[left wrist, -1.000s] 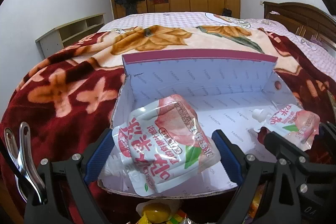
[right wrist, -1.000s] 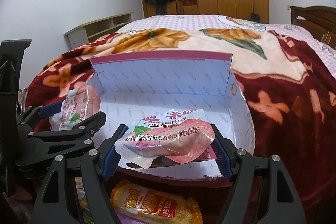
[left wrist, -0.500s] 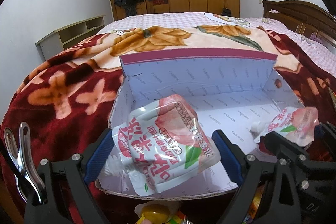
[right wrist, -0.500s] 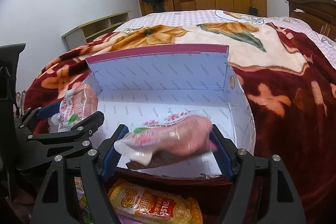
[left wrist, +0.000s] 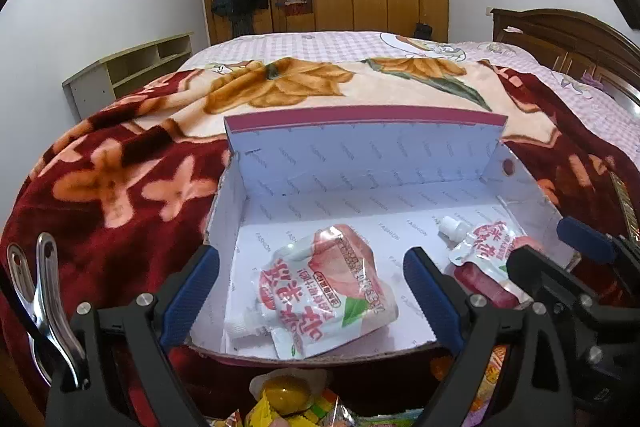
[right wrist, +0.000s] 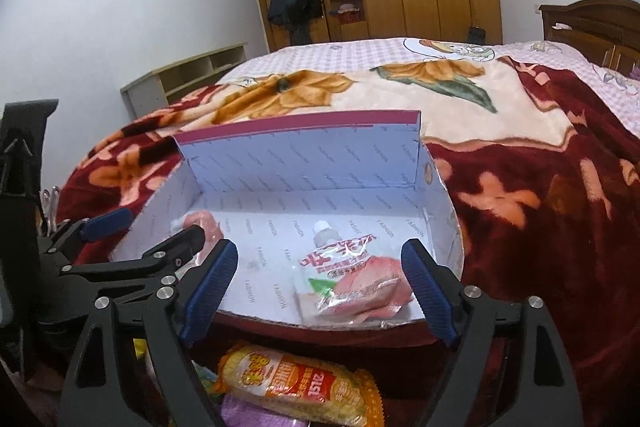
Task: Organize snacks
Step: 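Open both tools to drop the pouches into the pink box, then move both tools back over the remaining snacks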
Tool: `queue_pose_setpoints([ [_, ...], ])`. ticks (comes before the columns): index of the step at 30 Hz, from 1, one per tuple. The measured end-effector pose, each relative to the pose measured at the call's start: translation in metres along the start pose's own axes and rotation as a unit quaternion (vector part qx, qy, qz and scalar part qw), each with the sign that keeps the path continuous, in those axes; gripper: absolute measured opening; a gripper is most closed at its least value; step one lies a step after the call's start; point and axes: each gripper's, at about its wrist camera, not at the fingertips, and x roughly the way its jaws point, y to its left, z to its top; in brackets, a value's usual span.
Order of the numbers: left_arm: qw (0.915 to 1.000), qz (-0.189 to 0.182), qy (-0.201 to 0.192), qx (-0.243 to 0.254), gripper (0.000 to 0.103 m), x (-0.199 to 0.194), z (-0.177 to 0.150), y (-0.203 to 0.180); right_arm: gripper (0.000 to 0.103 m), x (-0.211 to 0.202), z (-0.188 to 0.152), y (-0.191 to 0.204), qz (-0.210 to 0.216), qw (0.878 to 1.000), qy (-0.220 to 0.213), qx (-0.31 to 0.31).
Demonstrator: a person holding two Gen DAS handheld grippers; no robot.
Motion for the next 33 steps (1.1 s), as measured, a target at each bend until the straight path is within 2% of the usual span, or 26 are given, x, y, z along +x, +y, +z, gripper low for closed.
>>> queue_pose_setpoints([
  [17, 0.9999, -0.004, -0.005, -0.010, 0.096, -0.035, -0.011, 0.007, 0.086, -0.033, -0.010, 0.009, 0.019, 1.000, -0.007, 0.003],
  [33, 0.9995, -0.008, 0.002, -0.031, 0.096, -0.059, -0.036, 0.019, 0.086, -0.054, -0.030, 0.020, 0.021, 1.000, -0.002, -0.004],
])
